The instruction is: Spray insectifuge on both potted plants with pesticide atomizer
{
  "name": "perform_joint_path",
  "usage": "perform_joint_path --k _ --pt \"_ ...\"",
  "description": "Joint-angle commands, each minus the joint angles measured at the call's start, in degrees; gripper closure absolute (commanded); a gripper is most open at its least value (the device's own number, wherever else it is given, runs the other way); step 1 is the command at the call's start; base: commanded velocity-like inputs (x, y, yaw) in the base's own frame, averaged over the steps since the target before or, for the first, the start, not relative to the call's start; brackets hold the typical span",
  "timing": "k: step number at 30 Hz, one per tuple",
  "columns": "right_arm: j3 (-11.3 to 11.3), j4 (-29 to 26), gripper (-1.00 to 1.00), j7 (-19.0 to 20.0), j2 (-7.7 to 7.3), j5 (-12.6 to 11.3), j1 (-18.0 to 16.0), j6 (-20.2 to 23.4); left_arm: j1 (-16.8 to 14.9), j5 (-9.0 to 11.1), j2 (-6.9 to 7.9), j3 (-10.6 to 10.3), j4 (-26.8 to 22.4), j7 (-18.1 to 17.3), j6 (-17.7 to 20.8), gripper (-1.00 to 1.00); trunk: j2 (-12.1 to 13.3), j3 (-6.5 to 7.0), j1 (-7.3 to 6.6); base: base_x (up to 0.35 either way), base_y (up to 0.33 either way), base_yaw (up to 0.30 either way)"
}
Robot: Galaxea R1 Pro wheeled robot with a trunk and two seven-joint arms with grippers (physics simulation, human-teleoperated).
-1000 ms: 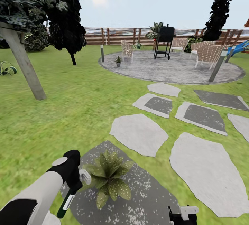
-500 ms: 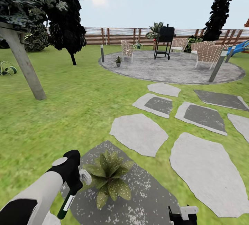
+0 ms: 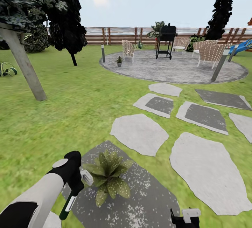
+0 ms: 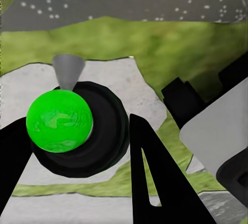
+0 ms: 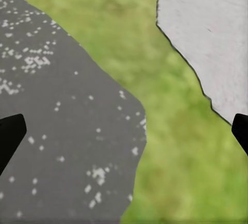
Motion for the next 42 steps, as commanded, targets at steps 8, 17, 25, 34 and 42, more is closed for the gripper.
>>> perform_joint_path --k 8,17,25,34,42 --pt "-0.2 0.1 -1.00 -0.4 0.00 0.6 0.0 -0.2 -0.3 -0.2 -0.04 -0.4 -0.2 -0.5 0.6 1.00 0.0 -0.05 -0.01 -0.074 0.000 0.000" --pt "-0.2 0.1 -1.00 -0.4 0.03 0.6 0.0 -0.2 -0.7 -0.2 -0.07 -0.4 -0.3 -0.5 0.6 1.00 0.0 -0.05 -0.01 -0.226 0.000 0.000" --pt "-0.2 0.1 -1.00 -0.4 0.02 0.6 0.0 -0.2 -1.0 -0.1 -0.23 -0.3 -5.3 -0.8 0.9 1.00 0.0 -0.05 -0.01 -0.004 0.000 0.000" --pt "-0.2 0.1 -1.00 -0.4 0.01 0.6 0.0 -0.2 -1.1 0.0 -1.79 -0.1 -5.7 -1.8 0.8 1.00 0.0 -0.05 -0.01 0.000 0.000 0.000" --pt "-0.2 0.1 -1.00 -0.4 0.01 0.6 0.0 -0.2 -1.0 -0.1 -1.37 -0.2 -5.6 -1.3 0.7 1.00 0.0 -0.05 -0.01 -0.041 0.040 0.000"
